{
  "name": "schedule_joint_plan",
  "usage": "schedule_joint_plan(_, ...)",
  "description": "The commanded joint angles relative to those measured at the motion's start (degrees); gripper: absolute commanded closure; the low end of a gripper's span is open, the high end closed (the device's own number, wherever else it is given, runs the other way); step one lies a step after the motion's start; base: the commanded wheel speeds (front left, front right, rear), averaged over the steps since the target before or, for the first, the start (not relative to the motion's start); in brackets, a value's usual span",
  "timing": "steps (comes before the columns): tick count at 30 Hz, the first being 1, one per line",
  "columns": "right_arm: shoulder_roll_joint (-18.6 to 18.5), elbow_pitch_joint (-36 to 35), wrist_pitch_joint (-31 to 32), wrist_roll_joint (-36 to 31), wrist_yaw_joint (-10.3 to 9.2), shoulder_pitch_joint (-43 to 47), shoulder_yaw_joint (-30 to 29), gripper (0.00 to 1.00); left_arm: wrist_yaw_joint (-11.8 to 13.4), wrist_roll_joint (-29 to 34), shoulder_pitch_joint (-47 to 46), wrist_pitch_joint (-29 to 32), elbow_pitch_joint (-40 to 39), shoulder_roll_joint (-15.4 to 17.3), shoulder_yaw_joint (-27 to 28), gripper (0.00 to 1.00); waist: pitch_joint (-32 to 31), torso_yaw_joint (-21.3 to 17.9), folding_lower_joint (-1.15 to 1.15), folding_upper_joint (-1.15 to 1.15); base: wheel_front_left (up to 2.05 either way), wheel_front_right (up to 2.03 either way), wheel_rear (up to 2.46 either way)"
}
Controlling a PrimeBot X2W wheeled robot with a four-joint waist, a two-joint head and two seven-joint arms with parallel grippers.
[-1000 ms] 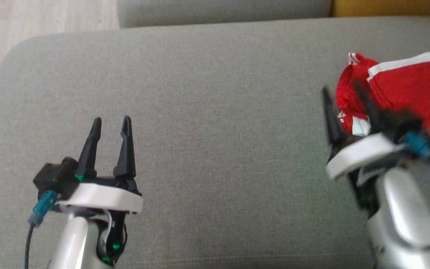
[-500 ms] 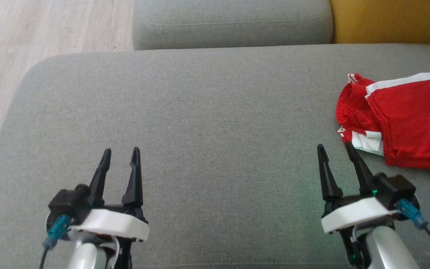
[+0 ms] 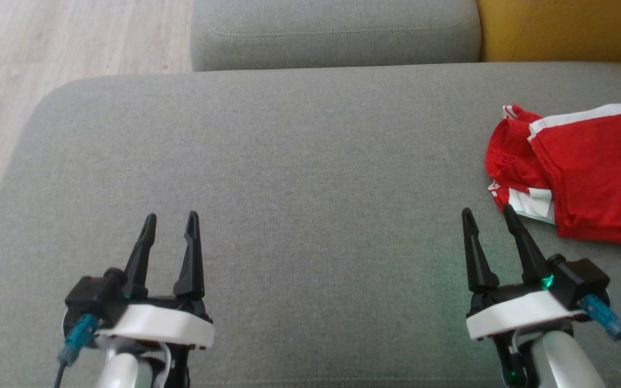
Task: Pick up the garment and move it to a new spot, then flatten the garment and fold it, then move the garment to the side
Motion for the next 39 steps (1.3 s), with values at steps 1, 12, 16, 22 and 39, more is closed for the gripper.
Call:
schedule_joint_plan(1, 0.1, -2.4, -0.8, 0.2, 0.18, -1.2, 1.3, 0.0, 0.0, 0.8, -1.7, -0.3, -2.9, 0.4, 1.8, 0.0, 0.2, -0.1, 0.0, 0.0, 0.0, 0.0, 0.0)
schedule_joint_plan(12, 0.1, -3.1, -0.8, 0.9, 0.18, -1.1, 1.4, 0.0, -0.4, 0.8, -1.5, -0.3, -3.4, 0.4, 2.7, 0.0, 0.4, -0.4, 0.0, 0.0, 0.0, 0.0, 0.0)
schedule_joint_plan(16, 0.1, -3.4, -0.8, 1.2, 0.18, -1.3, 1.8, 0.0, -0.5, -0.1, -1.0, -0.3, -3.1, 0.4, 3.2, 0.0, 0.4, -0.6, 0.0, 0.0, 0.0, 0.0, 0.0)
schedule_joint_plan(22, 0.1, -3.8, -0.8, 1.6, 0.18, -1.4, 2.4, 0.0, -0.5, -0.6, -1.0, -0.3, -2.6, 0.4, 3.9, 0.0, 0.7, -0.6, 0.0, 0.0, 0.0, 0.0, 0.0)
schedule_joint_plan(39, -0.2, 0.8, 0.9, 5.6, 0.0, 0.6, 1.1, 1.0, -1.3, -6.4, 1.4, 1.0, 2.2, 0.0, 2.4, 1.0, 0.7, -0.7, 0.0, 0.0, 0.0, 0.0, 0.0)
